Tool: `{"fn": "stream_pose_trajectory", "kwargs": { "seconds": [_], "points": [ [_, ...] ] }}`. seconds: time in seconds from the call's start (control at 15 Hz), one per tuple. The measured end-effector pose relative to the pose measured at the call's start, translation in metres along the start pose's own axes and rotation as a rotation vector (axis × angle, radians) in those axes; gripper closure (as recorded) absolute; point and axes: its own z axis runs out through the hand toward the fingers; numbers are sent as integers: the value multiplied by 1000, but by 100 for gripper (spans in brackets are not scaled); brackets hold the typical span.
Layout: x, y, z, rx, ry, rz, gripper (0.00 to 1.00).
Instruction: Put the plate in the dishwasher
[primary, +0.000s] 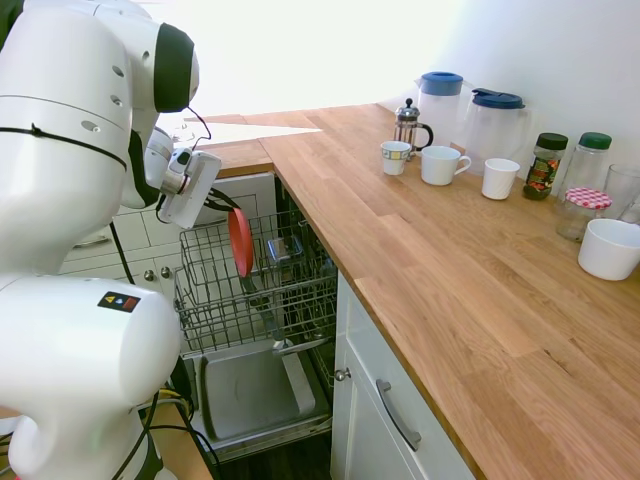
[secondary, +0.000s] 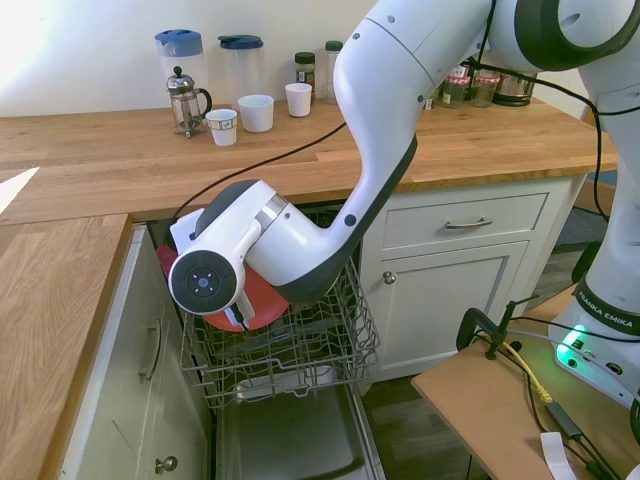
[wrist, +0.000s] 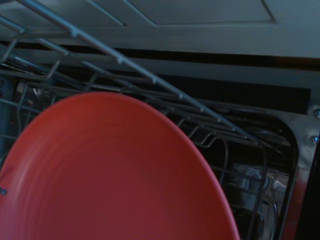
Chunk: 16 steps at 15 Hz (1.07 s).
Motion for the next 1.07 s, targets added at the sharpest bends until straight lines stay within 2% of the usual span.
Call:
{"fn": "stream_pose_trajectory", "kwargs": {
  "seconds": [0.27, 0.33, 1.07],
  "points": [
    [-8, -20, 9, -1, -22, -15, 100],
    [-8, -25, 11, 0, -32, -12, 0],
    [-6, -53, 23, -24, -82, -9, 0]
  ]
}}
